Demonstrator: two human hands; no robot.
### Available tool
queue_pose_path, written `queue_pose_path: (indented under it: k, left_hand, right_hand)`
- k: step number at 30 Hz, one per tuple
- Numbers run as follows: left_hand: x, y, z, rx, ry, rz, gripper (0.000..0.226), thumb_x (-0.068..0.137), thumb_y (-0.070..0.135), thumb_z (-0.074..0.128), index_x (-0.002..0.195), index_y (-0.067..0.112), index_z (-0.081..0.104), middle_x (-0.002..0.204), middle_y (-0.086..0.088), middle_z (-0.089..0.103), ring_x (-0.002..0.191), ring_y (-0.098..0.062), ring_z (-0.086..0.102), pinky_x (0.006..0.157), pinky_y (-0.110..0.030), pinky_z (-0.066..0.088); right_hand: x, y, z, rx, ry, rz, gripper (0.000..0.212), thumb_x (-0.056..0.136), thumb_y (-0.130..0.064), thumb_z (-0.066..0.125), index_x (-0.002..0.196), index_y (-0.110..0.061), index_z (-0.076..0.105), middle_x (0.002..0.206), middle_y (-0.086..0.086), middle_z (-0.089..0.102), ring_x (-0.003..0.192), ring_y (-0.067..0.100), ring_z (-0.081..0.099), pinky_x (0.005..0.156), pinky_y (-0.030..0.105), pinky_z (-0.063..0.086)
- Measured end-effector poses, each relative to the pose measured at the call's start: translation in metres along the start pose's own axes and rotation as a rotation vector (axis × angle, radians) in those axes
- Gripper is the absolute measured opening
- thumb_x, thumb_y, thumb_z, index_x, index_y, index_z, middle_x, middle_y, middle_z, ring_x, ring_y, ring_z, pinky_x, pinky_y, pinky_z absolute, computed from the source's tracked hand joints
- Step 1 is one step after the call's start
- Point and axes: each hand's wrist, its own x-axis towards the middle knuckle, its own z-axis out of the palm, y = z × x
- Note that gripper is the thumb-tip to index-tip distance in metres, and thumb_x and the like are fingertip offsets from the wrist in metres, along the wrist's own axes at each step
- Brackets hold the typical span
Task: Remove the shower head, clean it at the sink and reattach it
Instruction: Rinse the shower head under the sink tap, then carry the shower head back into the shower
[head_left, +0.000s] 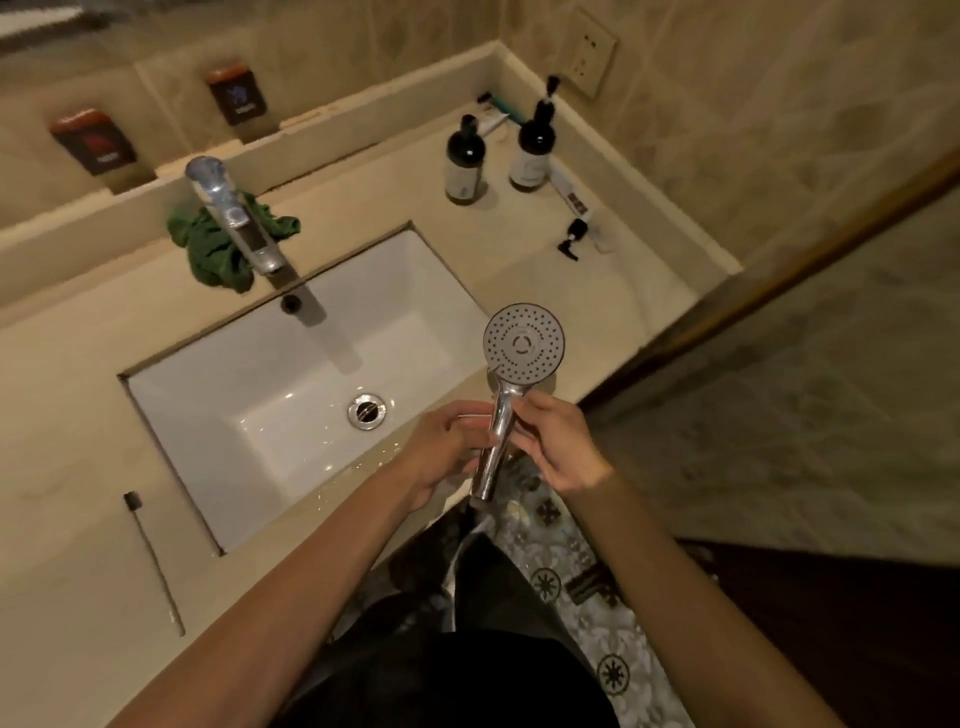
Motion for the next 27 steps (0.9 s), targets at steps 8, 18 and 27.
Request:
queue_pose_path:
  k: [8, 18, 27]
  left_hand:
    - [-0.001, -0.016, 0.076, 0.19, -0.217, 0.003, 0.037, 0.079, -0.003, 0.077, 0.11, 0.016, 0.069, 0.099, -0.001, 0.079, 0.093, -0.017, 0.075, 0.082, -0.036, 0.061]
    - [-0.044, -0.067, 0.195, 0.433, -0.485, 0.18, 0.038, 0.08, -0.008, 0.076, 0.113, 0.009, 0.067, 0.105, -0.004, 0.071, 0.079, -0.006, 0.073, 0.068, -0.025, 0.061]
    - [-0.133, -0.143, 0.335, 0.61, -0.748, 0.287, 0.039, 0.077, -0.005, 0.08, 0.106, 0.018, 0.068, 0.106, -0.004, 0.073, 0.086, -0.008, 0.073, 0.071, -0.022, 0.057]
  right_hand:
    - [-0.07, 0.01, -0.07, 0.063, 0.186, -0.223, 0.022, 0.103, -0.001, 0.054, 0.111, -0.008, 0.073, 0.112, 0.014, 0.076, 0.109, 0.029, 0.073, 0.092, 0.04, 0.062]
    - [-0.187, 0.036, -0.169, 0.201, 0.394, -0.467, 0.022, 0.104, 0.001, 0.052, 0.119, 0.001, 0.068, 0.106, 0.013, 0.075, 0.105, 0.023, 0.071, 0.096, 0.035, 0.059]
    - [-0.348, 0.075, -0.269, 0.186, 0.731, -0.618, 0.021, 0.102, -0.002, 0.058, 0.101, -0.013, 0.076, 0.114, 0.021, 0.075, 0.113, 0.036, 0.07, 0.105, 0.055, 0.052]
